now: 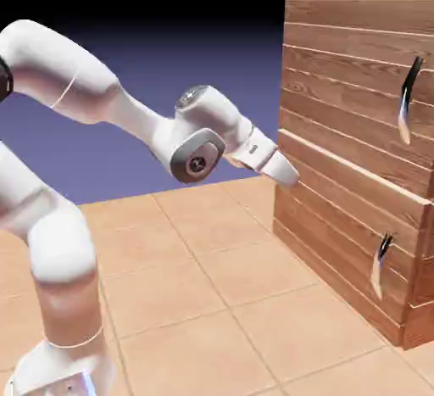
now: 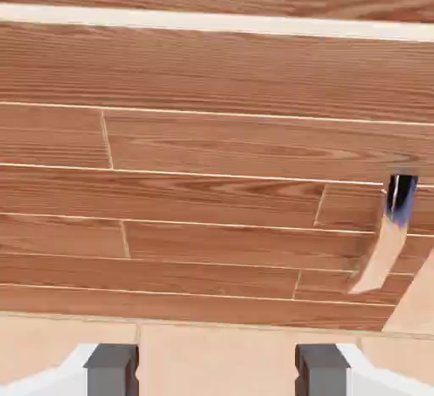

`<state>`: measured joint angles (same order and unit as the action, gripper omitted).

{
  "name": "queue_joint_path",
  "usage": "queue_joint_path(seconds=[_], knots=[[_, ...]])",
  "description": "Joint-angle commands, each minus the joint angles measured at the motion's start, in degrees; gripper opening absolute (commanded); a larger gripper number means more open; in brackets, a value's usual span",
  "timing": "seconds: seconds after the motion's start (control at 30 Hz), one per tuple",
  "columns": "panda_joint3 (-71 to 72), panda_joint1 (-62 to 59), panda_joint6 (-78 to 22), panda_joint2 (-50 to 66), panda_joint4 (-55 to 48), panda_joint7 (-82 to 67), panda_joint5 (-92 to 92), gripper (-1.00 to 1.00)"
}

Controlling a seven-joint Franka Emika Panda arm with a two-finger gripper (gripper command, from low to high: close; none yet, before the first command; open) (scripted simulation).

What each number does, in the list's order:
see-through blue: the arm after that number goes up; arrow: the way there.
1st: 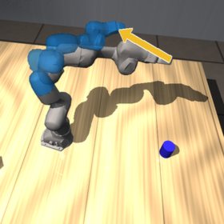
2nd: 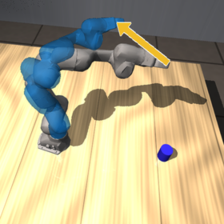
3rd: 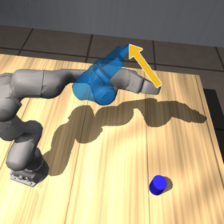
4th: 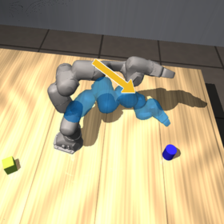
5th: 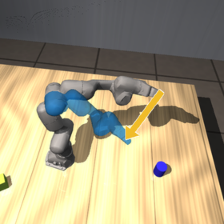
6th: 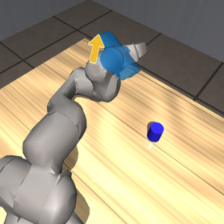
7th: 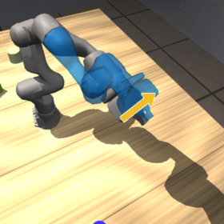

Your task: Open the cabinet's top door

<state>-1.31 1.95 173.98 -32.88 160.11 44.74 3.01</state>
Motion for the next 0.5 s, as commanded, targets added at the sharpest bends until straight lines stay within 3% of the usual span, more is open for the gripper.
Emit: queue_joint_path(seconds=[0.0,0.47], knots=[[-1.1,1.1,0.0,-0.2,-0.7,1.9,2.5,0.00],[-16.3,15.7,-0.3,-2.7,-11.1,28.4,37.4,0.00]])
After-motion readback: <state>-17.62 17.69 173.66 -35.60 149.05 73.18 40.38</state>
